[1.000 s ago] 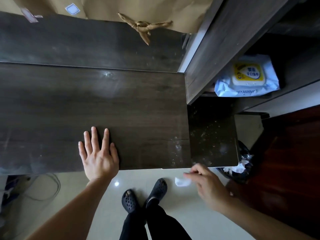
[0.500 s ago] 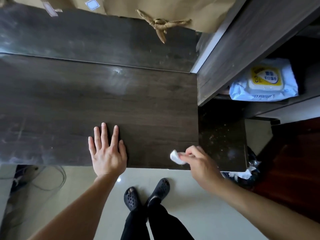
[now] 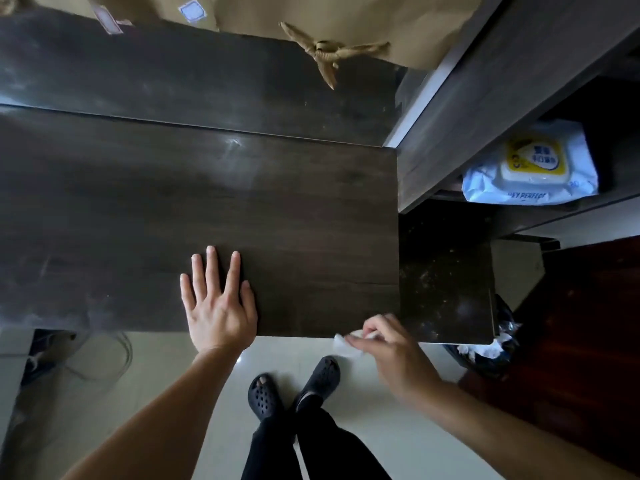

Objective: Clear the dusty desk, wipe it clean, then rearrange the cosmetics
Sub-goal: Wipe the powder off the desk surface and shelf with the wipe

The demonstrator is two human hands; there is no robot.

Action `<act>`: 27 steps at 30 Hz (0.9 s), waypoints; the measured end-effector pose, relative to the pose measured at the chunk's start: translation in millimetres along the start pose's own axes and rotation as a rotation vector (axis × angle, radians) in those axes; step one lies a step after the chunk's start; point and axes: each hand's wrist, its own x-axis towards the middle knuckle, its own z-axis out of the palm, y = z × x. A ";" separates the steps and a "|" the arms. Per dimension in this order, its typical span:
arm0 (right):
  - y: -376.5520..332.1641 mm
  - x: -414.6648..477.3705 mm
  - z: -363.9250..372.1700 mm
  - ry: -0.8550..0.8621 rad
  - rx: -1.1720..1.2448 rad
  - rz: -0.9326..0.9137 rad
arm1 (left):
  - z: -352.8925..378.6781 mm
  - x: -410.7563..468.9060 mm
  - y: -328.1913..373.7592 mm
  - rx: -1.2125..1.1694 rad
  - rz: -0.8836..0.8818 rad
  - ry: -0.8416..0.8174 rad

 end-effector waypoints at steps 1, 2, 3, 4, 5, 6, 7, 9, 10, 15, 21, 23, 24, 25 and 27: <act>6.3 -8.7 -3.0 -0.001 0.004 -0.009 | 0.2 0.4 -0.1 -0.003 0.000 -0.002; 13.8 -9.6 -7.0 0.039 0.005 0.033 | 0.4 1.2 -0.6 -0.007 -0.001 -0.003; 21.2 -5.6 -11.3 0.105 -0.005 0.106 | 0.5 1.7 -0.9 -0.011 -0.001 -0.003; 26.0 1.5 -16.7 0.195 -0.014 0.186 | 0.9 1.7 -1.0 -0.014 -0.003 -0.002; 28.1 9.1 -18.5 0.274 -0.033 0.273 | 1.1 1.2 -1.0 -0.015 -0.004 0.000; 26.9 14.0 -15.7 0.322 -0.059 0.333 | 1.3 0.6 -0.7 -0.014 -0.004 0.003; 21.9 15.9 -9.8 0.357 -0.091 0.361 | 1.5 0.2 -0.3 -0.013 -0.002 0.007; 4.1 10.5 6.9 0.357 -0.130 0.328 | 2.0 0.3 -0.1 -0.018 -0.001 0.012; -6.0 4.7 15.4 0.322 -0.128 0.279 | 2.3 0.9 -0.5 -0.021 -0.004 0.012; -31.8 -12.2 21.3 0.083 0.095 0.163 | 1.6 -1.0 -1.4 -0.042 -0.002 -0.005; -4.7 65.2 -9.4 0.530 0.086 0.532 | 2.7 0.1 -4.0 -0.061 0.013 -0.010; -11.6 74.0 2.0 0.437 0.003 0.504 | 3.1 0.2 -4.7 -0.071 0.021 -0.015; -18.5 70.2 9.4 0.388 -0.022 0.433 | 3.5 0.3 -5.7 -0.072 0.027 -0.019; -24.9 61.1 17.7 0.332 -0.032 0.356 | 3.7 0.5 -6.9 -0.072 0.035 -0.025; -35.2 32.3 28.6 0.215 -0.017 0.249 | 2.8 2.2 -10.5 -0.077 0.049 -0.056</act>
